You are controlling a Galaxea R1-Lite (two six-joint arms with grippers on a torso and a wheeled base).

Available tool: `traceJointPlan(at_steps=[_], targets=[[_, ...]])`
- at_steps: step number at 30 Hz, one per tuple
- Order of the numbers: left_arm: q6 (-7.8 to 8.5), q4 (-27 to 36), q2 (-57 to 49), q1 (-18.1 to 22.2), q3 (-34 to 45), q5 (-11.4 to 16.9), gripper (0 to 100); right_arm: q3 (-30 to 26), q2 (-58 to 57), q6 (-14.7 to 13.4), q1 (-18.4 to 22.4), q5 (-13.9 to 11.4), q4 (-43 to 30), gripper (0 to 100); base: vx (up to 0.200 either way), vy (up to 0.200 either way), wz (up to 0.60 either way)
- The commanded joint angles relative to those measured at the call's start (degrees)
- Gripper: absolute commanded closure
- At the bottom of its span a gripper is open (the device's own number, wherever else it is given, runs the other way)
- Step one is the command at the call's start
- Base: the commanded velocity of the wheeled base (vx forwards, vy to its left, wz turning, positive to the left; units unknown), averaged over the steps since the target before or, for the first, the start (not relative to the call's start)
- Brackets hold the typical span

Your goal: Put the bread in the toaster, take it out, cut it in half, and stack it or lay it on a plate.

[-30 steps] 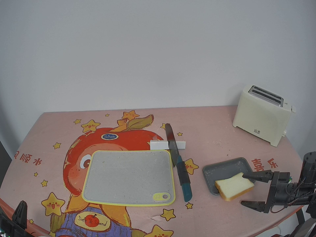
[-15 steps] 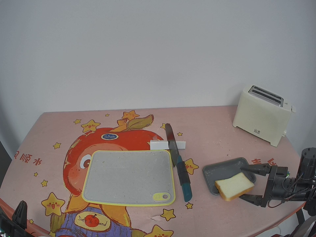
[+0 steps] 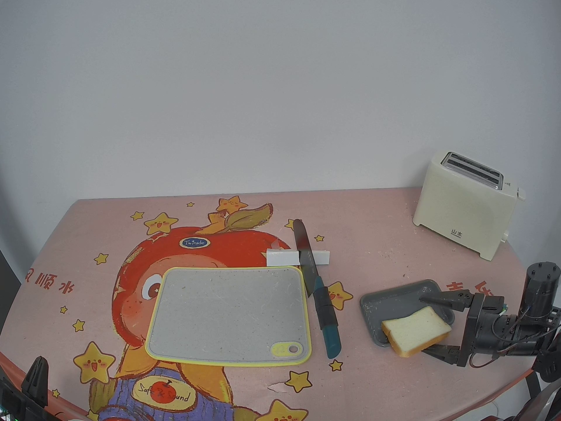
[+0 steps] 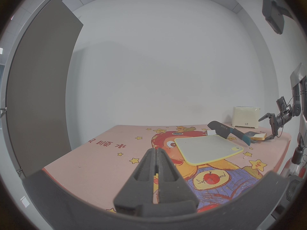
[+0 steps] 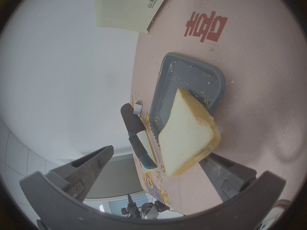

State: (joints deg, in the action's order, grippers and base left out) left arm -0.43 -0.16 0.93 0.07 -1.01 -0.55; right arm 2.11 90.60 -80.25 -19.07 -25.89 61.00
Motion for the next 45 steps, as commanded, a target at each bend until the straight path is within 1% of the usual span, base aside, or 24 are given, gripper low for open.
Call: traceJointPlan(at_steps=[1, 8, 9, 19, 27, 31, 37, 45], targets=[[-0.01, -0.02, -0.49, 0.01, 1.01, 0.02, 100, -0.18, 0.10, 0.01, 0.08, -0.03, -0.01, 0, 0.000, 0.000, 0.00], [-0.01, -0.02, -0.49, 0.01, 1.01, 0.02, 100, -0.35, 1.16, 0.09, 0.26, -0.03, 0.08, 0, 0.000, 0.000, 0.00], [-0.01, -0.02, -0.49, 0.01, 1.01, 0.02, 100, -0.44, 1.25, 0.09, 0.26, -0.03, 0.08, 100, 0.000, 0.000, 0.00], [-0.01, -0.02, -0.49, 0.01, 1.01, -0.07, 100, -1.49, 5.38, 0.09, -0.01, -0.03, -0.01, 100, 0.000, 0.000, 0.00], [-0.01, -0.02, -0.49, 0.01, 1.01, -0.07, 100, -1.41, 4.41, 0.09, -0.27, -0.03, 0.08, 100, 0.000, 0.000, 0.00], [-0.01, -0.02, -0.49, 0.01, 1.01, -0.07, 100, -1.67, 2.39, 0.09, -0.01, -0.03, 0.08, 100, 0.000, 0.000, 0.00], [-0.01, -0.11, -0.49, 0.01, 1.01, -0.07, 100, -1.85, 2.30, 0.09, 0.35, -0.03, 0.08, 100, 0.000, 0.000, 0.00], [-0.01, -0.02, -0.49, 0.01, 1.01, 0.02, 100, -0.70, 2.04, 0.18, -0.09, 0.14, 0.26, 100, 0.000, 0.000, 0.00]])
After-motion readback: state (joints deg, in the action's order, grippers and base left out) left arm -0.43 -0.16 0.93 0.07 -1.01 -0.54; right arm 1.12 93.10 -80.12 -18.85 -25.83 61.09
